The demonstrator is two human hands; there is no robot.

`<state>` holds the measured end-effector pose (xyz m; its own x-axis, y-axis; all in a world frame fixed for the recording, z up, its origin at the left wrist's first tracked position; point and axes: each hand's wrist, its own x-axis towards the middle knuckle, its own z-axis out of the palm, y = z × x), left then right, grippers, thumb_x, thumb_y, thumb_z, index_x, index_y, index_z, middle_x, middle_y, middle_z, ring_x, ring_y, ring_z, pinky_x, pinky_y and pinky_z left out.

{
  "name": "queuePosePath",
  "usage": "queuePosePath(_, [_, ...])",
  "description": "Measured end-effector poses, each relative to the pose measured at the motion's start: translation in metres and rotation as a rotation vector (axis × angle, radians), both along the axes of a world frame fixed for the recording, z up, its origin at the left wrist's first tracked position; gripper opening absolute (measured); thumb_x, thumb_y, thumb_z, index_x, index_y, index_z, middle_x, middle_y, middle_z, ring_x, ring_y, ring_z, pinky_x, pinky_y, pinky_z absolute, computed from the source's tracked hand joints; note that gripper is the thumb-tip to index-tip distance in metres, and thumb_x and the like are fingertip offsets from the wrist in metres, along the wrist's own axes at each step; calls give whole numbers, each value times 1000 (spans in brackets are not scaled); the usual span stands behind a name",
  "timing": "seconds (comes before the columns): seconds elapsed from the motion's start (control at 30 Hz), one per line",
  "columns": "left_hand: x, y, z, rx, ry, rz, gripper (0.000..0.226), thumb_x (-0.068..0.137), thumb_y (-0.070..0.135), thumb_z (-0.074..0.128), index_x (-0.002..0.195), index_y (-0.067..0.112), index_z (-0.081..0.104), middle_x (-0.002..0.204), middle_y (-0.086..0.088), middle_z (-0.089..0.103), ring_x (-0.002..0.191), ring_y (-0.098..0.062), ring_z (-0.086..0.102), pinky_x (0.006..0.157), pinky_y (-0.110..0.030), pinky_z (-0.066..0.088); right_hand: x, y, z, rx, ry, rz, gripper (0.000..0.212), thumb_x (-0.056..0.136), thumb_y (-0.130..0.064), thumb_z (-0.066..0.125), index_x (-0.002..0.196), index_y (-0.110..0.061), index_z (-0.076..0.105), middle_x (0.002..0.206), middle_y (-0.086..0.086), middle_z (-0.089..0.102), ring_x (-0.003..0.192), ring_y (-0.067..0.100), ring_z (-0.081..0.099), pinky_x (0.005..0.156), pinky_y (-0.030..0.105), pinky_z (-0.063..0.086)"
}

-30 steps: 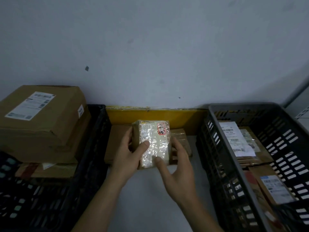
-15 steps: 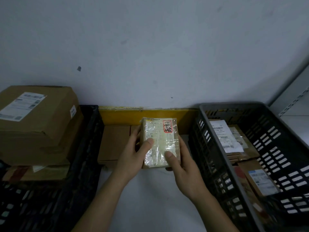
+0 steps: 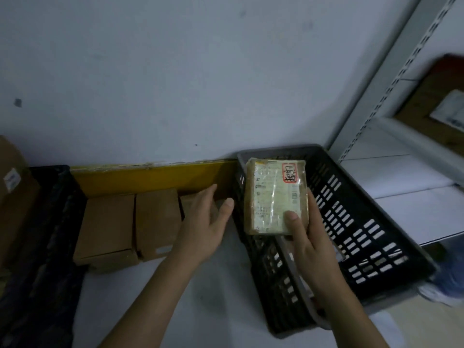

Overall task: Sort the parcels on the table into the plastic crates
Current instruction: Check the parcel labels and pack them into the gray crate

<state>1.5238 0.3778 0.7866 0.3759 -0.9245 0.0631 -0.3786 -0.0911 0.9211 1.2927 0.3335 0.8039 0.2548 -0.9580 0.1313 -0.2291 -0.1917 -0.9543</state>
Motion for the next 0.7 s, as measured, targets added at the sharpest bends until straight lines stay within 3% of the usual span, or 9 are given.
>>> queuePosePath(0.17, [-58, -34, -5, 45, -257, -84, 83, 98, 72, 38, 168, 29, 23, 175, 8, 21, 159, -12, 20, 125, -33, 20, -65, -60, 3, -19, 105, -82, 70, 106, -63, 51, 168, -44, 25, 149, -15, 64, 131, 7, 65, 110, 51, 56])
queuePosePath(0.23, [-81, -50, -11, 60, -341, -80, 78, 102, 69, 40, 168, 30, 22, 174, 8, 19, 159, -15, 19, 126, -36, 21, -92, -90, -4, -28, 164, -91, 72, 105, -65, 49, 169, -43, 24, 150, -13, 63, 131, 10, 64, 111, 51, 55])
queuePosePath(0.4, [-128, -90, -41, 195, -524, 10, 85, 100, 76, 32, 168, 29, 15, 176, 0, 11, 162, -24, 9, 129, -54, 24, -146, -168, -27, 9, 244, -52, 72, 105, -66, 50, 168, -46, 21, 148, -12, 63, 126, 12, 65, 110, 52, 55])
queuePosePath(0.57, [-155, -110, -62, 323, -653, 89, 91, 97, 77, 28, 170, 24, 12, 178, -9, 1, 163, -31, -4, 132, -55, 14, -168, -237, -66, 44, 287, 37, 93, 88, -91, 46, 166, -47, 24, 151, -7, 63, 133, 21, 64, 111, 56, 54])
queuePosePath(0.63, [-159, -115, -64, 350, -701, 119, 92, 97, 75, 30, 169, 21, 15, 178, -11, 2, 163, -33, -5, 131, -56, 16, -163, -255, -75, 82, 303, 79, 92, 90, -88, 47, 167, -44, 23, 153, -4, 62, 133, 23, 64, 111, 55, 54])
queuePosePath(0.7, [-159, -120, -64, 392, -730, 136, 91, 98, 74, 33, 170, 21, 13, 178, -12, 0, 163, -34, -6, 132, -55, 15, -156, -269, -82, 118, 319, 113, 82, 102, -72, 49, 170, -38, 20, 156, 0, 59, 135, 26, 63, 114, 50, 51])
